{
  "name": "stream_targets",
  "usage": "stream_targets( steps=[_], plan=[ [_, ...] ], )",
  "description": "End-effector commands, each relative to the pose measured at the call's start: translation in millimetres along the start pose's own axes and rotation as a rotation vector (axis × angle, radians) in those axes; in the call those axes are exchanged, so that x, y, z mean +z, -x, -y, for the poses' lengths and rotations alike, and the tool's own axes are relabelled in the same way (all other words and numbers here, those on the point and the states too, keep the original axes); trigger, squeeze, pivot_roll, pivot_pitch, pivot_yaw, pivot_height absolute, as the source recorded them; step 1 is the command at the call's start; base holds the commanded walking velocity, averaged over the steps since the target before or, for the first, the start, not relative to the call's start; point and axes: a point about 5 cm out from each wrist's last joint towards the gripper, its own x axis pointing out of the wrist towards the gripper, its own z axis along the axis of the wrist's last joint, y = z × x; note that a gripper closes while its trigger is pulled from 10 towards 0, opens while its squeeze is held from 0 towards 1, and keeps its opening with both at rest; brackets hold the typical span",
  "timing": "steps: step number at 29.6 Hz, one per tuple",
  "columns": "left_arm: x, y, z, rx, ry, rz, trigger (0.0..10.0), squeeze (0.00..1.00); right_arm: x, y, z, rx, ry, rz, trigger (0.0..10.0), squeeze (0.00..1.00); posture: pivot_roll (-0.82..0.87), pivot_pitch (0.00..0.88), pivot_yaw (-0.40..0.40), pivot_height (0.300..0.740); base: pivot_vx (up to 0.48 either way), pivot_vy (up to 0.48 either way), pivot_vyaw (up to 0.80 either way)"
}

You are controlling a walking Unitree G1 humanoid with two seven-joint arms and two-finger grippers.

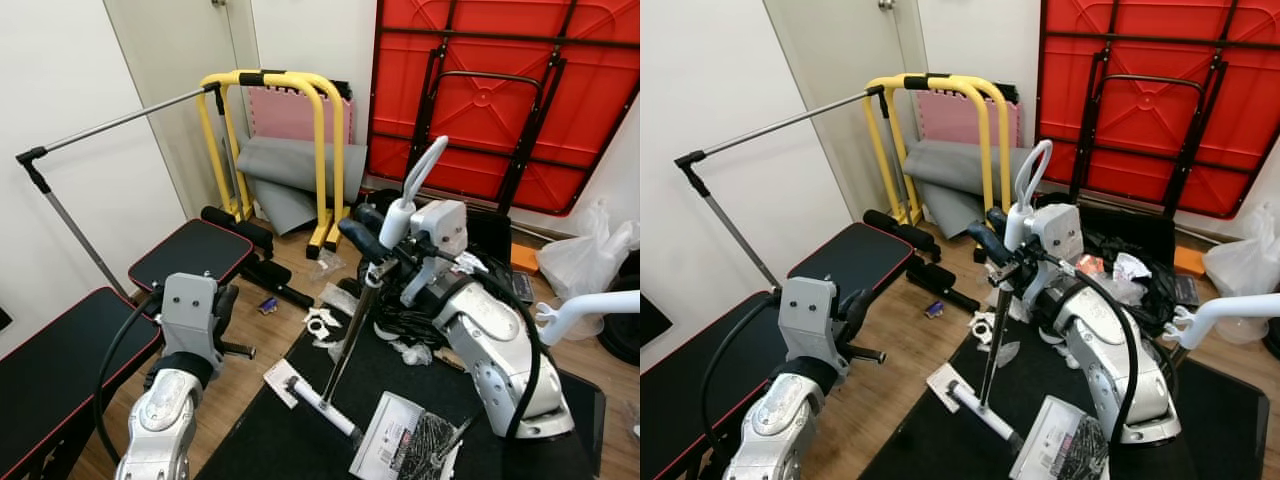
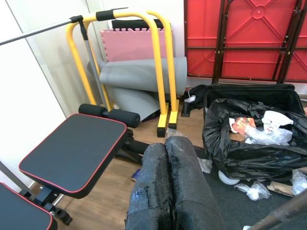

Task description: Sweep floor

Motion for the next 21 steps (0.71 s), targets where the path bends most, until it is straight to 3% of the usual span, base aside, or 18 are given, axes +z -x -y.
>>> stream_targets(
  steps=[1,21],
  plan=[
    [-2.2,-0.1,-5.3,0.066,-0.012,-0.008,10.0,0.0,-1.5,0.5,-1.9,-0.003,0.013,-0.004,10.0,0.0,-0.19,0.0,0.016,0.74,0.0,0.0,0.0],
    [-3.3,-2.6,-1.7,0.042,-0.017,-0.014,10.0,0.0,-8.6,0.9,2.1,-0.072,0.03,-0.035,10.0,0.0,-0.19,0.0,0.026,0.74,0.0,0.0,0.0]
  ],
)
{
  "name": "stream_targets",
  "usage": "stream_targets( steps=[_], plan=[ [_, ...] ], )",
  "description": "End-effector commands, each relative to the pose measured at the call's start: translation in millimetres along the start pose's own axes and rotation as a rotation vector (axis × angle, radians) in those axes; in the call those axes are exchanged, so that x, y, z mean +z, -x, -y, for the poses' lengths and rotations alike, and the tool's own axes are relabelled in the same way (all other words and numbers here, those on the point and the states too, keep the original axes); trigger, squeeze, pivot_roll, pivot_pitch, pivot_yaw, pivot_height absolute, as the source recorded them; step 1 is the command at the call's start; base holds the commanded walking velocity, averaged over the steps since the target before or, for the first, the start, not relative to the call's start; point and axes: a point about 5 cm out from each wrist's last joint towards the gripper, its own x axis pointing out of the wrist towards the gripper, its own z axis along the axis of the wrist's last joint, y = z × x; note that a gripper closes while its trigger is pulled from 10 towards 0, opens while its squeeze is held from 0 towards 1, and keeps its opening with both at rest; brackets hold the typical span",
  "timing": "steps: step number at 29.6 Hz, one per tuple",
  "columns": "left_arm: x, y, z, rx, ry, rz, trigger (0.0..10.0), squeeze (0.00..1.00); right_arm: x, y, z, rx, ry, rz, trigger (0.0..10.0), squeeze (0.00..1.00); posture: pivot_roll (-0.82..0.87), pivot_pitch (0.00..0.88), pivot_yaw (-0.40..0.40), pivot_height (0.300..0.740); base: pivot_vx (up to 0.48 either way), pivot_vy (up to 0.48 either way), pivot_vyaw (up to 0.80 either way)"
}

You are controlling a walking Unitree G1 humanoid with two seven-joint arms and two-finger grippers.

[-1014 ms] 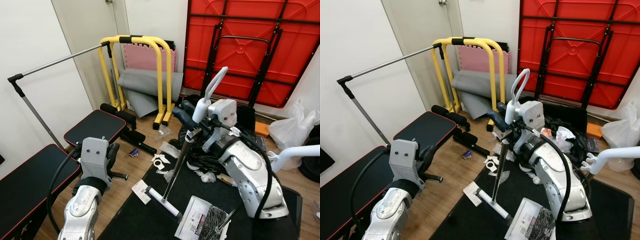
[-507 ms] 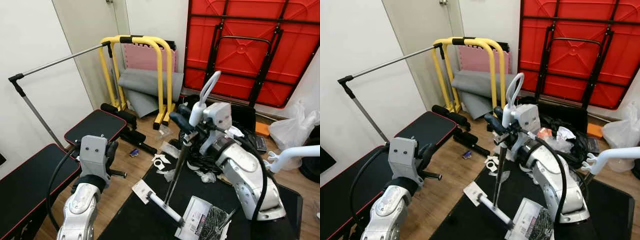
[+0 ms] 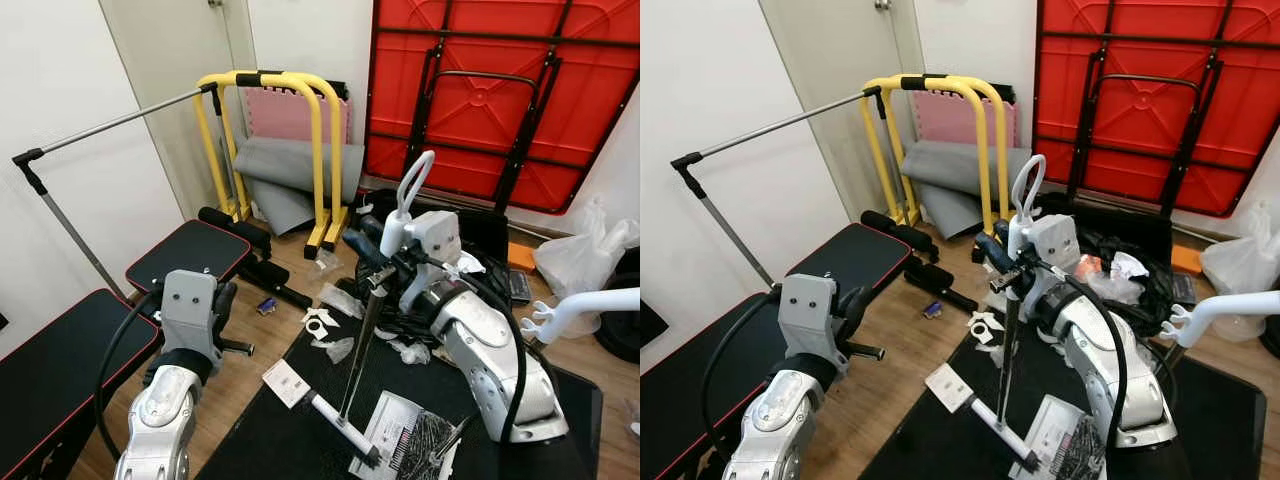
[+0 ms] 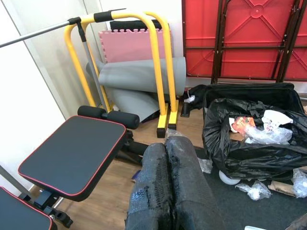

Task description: Sweep floor

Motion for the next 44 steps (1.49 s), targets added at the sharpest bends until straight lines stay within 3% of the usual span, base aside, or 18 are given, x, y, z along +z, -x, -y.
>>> stream_targets(
  steps=[1,24,44],
  plan=[
    [-3.3,-1.0,-2.4,0.044,-0.007,-0.012,10.0,0.0,4.8,-1.4,-1.4,0.001,0.005,0.029,10.0,0.0,-0.19,0.0,0.026,0.74,0.0,0.0,0.0],
    [-1.6,-3.4,-3.6,0.047,0.006,-0.011,10.0,0.0,7.3,-5.1,1.2,-0.047,0.018,0.038,10.0,0.0,-0.19,0.0,0.029,0.74,0.0,0.0,0.0],
    [-1.1,-6.0,-2.8,0.044,-0.01,-0.006,10.0,0.0,5.5,-7.0,2.5,-0.079,0.03,0.026,10.0,0.0,-0.19,0.0,0.029,0.74,0.0,0.288,0.0]
  ],
)
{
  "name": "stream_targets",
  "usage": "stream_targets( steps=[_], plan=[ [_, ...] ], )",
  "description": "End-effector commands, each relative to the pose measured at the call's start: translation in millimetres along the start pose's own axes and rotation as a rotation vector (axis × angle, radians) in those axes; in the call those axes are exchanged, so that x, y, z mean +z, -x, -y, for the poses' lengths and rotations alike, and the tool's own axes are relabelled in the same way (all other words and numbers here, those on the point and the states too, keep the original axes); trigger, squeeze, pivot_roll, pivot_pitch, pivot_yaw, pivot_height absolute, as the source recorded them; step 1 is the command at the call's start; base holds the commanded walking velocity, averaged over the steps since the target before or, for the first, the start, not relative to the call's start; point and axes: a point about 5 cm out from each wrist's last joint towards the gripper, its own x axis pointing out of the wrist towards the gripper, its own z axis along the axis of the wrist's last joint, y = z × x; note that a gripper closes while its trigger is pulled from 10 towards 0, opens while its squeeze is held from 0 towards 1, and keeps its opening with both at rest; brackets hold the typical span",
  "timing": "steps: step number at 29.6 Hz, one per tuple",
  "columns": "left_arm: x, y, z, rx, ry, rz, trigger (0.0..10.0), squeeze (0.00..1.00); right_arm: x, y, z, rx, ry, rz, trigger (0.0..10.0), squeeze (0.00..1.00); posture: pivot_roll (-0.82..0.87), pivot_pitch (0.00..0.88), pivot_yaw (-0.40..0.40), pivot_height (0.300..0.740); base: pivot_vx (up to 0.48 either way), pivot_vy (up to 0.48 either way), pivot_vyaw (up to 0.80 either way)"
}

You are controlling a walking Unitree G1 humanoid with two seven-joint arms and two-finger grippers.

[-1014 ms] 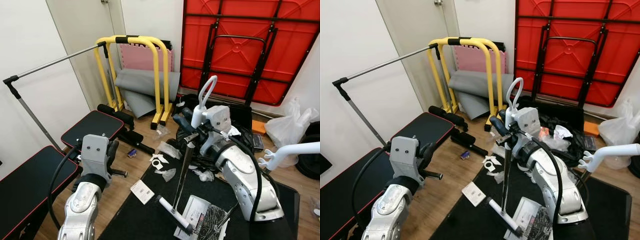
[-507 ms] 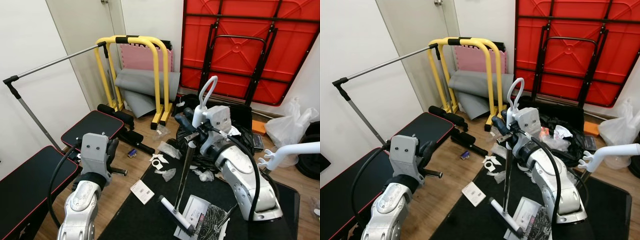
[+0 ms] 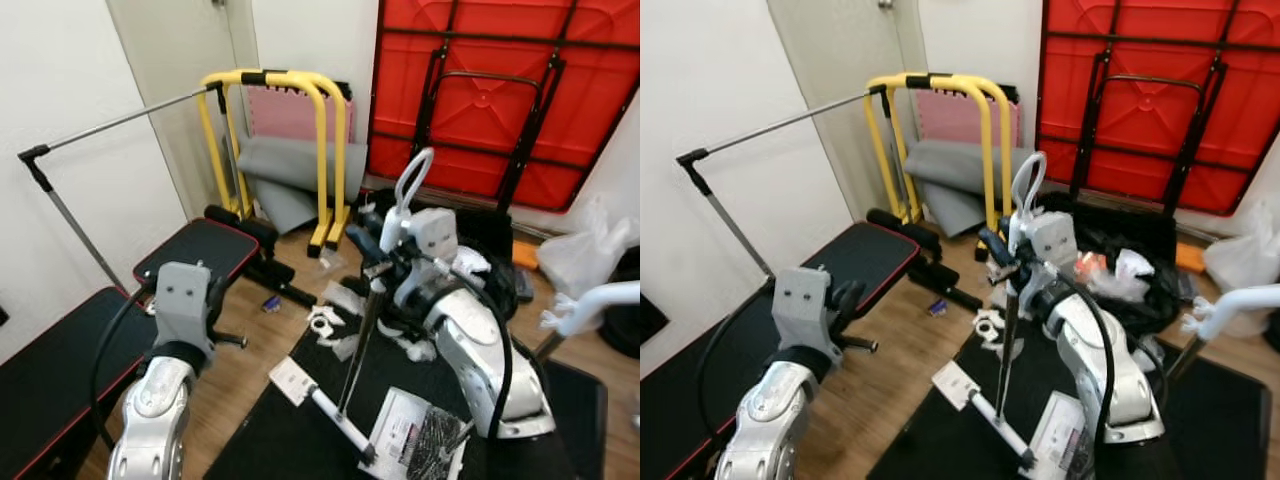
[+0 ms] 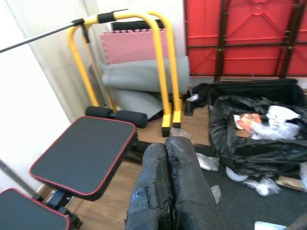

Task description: Sweep floor

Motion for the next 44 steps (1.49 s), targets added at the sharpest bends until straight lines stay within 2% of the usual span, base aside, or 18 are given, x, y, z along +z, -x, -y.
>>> stream_targets(
  steps=[1,19,29,38,43,44],
  plan=[
    [-3.3,1.3,-5.7,0.056,-0.01,-0.015,10.0,0.0,6.3,-2.9,-1.1,0.002,0.016,0.031,10.0,0.0,-0.19,0.0,0.029,0.74,0.0,0.319,0.0],
    [-1.3,1.9,-6.3,0.059,-0.018,-0.008,10.0,0.0,7.8,-5.4,0.8,-0.025,0.033,0.034,10.0,0.0,-0.16,0.0,0.02,0.74,0.0,0.331,0.0],
    [-0.5,1.5,-4.0,0.051,-0.007,-0.001,10.0,0.0,10.8,-8.1,4.9,-0.072,0.0,0.053,10.0,0.0,-0.16,0.0,0.021,0.74,0.0,0.0,0.0],
    [0.1,2.7,-5.1,0.055,-0.005,-0.001,10.0,0.0,10.1,-8.0,1.4,-0.053,-0.011,0.046,10.0,0.0,-0.15,0.0,0.019,0.74,0.0,0.0,0.0],
    [2.5,4.6,-8.4,0.061,0.004,0.006,10.0,0.0,13.5,-9.9,-0.5,-0.049,-0.026,0.054,10.0,0.0,-0.15,0.0,0.021,0.74,0.0,0.0,-0.74],
    [2.5,4.9,-8.6,0.059,-0.001,0.004,10.0,0.0,14.0,-10.4,0.4,-0.05,-0.063,0.056,10.0,0.0,-0.15,0.0,0.02,0.74,0.266,0.0,-0.44]
  ],
)
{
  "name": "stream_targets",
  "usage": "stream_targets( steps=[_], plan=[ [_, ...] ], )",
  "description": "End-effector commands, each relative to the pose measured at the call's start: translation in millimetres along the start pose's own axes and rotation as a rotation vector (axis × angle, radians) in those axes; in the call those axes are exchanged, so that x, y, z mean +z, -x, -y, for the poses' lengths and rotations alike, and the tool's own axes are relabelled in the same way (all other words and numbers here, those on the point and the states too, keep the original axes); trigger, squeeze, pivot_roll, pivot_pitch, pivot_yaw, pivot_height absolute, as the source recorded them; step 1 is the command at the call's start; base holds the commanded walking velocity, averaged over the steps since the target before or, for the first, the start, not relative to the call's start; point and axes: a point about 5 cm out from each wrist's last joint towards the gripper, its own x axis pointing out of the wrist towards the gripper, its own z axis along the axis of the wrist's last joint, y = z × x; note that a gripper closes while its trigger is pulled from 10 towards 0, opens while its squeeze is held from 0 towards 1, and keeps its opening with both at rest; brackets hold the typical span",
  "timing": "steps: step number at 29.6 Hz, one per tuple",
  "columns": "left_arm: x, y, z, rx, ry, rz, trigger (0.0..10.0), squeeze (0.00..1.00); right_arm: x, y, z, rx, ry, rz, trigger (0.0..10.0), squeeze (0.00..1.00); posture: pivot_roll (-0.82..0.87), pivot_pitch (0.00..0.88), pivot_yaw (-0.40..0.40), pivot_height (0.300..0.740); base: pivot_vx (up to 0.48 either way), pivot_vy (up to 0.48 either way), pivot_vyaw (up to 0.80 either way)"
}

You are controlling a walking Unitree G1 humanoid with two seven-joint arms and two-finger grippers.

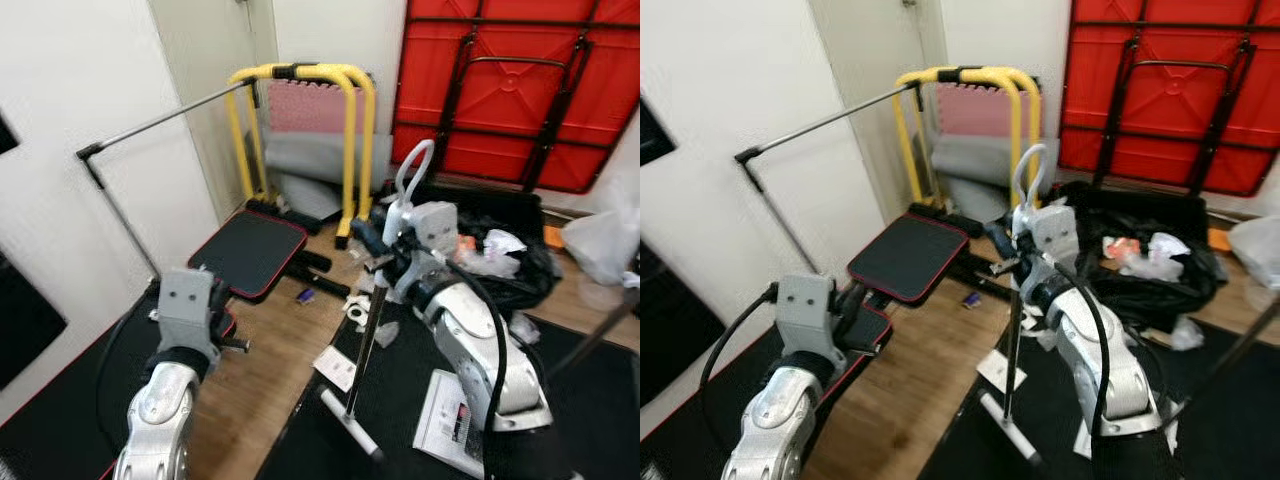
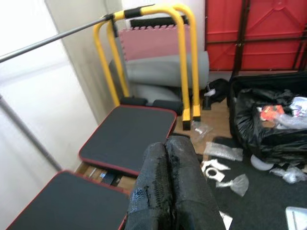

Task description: Sweep floor

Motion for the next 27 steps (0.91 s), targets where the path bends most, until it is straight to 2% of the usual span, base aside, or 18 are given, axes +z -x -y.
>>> stream_targets(
  steps=[1,10,15,27],
  plan=[
    [0.0,0.7,-0.4,0.001,0.009,-0.007,10.0,0.0,12.6,-2.2,0.5,0.009,-0.04,0.049,10.0,0.0,-0.16,0.0,0.014,0.74,0.285,0.0,0.0],
    [-0.8,-0.1,0.0,0.001,0.017,-0.005,10.0,0.0,19.1,-3.9,-2.4,0.054,-0.065,0.066,10.0,0.0,-0.19,0.0,0.024,0.74,0.29,0.0,0.0],
    [-0.2,-0.6,1.0,-0.01,0.018,-0.005,10.0,0.0,19.1,-2.9,-4.7,0.07,-0.075,0.062,10.0,0.0,-0.19,0.0,0.03,0.74,0.29,0.0,-0.8],
    [2.4,-1.7,5.1,-0.028,0.019,0.001,10.0,0.0,23.5,-1.4,-6.4,0.072,-0.107,0.082,10.0,0.0,-0.16,0.0,0.026,0.74,0.289,0.0,0.0]
  ],
)
